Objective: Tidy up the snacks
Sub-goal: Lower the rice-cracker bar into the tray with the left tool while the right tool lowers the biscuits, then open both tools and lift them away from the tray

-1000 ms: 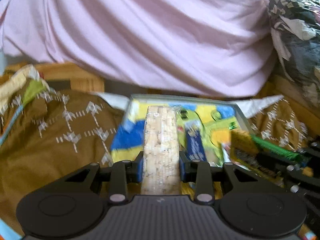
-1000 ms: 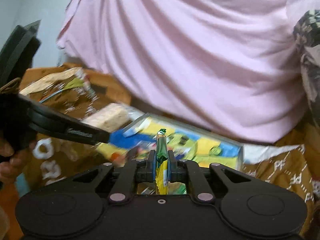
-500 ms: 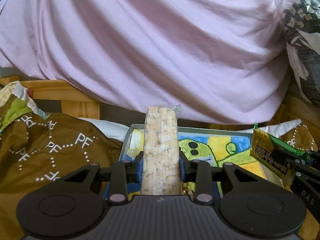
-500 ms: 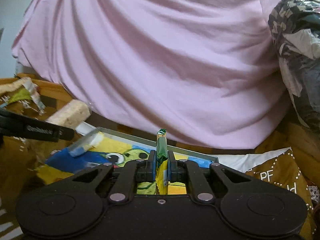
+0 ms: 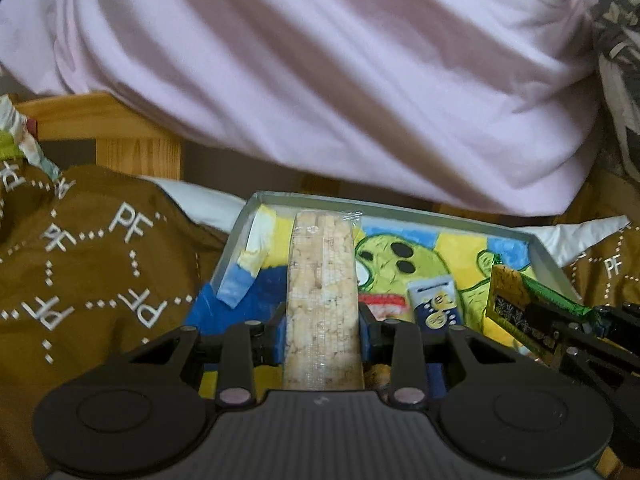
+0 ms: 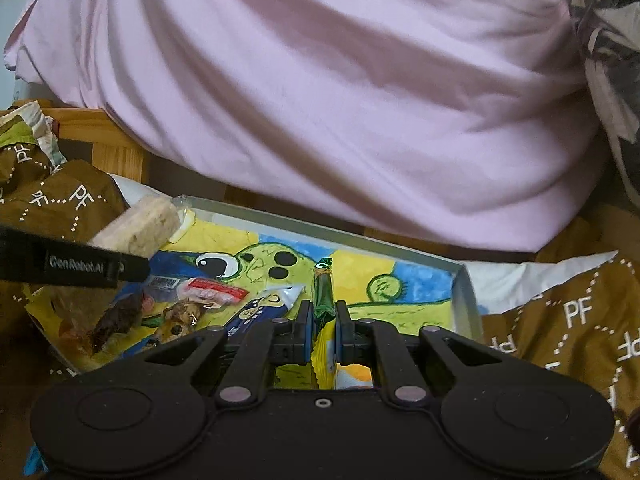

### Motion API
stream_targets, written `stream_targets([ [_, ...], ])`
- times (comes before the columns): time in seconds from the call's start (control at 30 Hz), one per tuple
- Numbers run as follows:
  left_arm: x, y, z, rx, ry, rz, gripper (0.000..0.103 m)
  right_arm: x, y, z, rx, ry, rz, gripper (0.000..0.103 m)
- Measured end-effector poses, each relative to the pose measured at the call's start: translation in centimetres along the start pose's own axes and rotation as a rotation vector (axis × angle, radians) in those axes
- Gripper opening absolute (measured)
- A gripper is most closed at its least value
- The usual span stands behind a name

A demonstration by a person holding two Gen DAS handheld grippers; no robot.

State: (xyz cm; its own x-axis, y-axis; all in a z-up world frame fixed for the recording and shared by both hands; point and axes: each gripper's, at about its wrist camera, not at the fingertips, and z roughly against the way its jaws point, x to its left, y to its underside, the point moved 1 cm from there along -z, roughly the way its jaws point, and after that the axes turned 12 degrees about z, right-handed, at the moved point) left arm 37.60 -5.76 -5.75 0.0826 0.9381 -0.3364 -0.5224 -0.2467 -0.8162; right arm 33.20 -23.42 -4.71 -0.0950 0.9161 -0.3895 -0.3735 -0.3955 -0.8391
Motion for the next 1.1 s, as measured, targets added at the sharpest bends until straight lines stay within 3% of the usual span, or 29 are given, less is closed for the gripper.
stream_targets([
  [0.4,0.3,0.5,-1.6,0.055,0.0,0.016,0.04,1.3,0.5,-1.0,0.024,-0.073,-0.043,0.021],
  [0.53,0.5,0.1,-1.3,0.063,0.014,0.044,0.058,1.1,0.3,-0.4,0.009,-0.095,-0.074,0.037],
  [0.6,0.5,-0.1,-0.8,0.058,0.014,0.055,0.061,0.7,0.0,0.1,0.001,-0.098,-0.098,0.041],
  [0.77,0.5,-1.0,1.0,0.028,-0.008,0.083,0.08,-0.7,-0.9,2.0,-0.035,-0.079,-0.164,0.072],
  [0.9,0.4,-2.0,3.2,-0.011,-0.037,0.093,0.089,-2.0,-1.8,4.1,-0.076,-0.063,-0.215,0.083],
  [0.97,0.3,-2.5,4.5,-0.035,-0.049,0.091,0.093,-2.6,-2.3,5.2,-0.103,-0.054,-0.235,0.095],
  [1.03,0.1,-2.9,6.1,-0.072,-0.055,0.087,0.101,-3.2,-2.6,6.6,-0.135,-0.048,-0.251,0.1],
  [1.1,-0.1,-3.3,7.9,-0.113,-0.059,0.08,0.102,-3.5,-2.8,7.8,-0.157,-0.043,-0.259,0.102],
])
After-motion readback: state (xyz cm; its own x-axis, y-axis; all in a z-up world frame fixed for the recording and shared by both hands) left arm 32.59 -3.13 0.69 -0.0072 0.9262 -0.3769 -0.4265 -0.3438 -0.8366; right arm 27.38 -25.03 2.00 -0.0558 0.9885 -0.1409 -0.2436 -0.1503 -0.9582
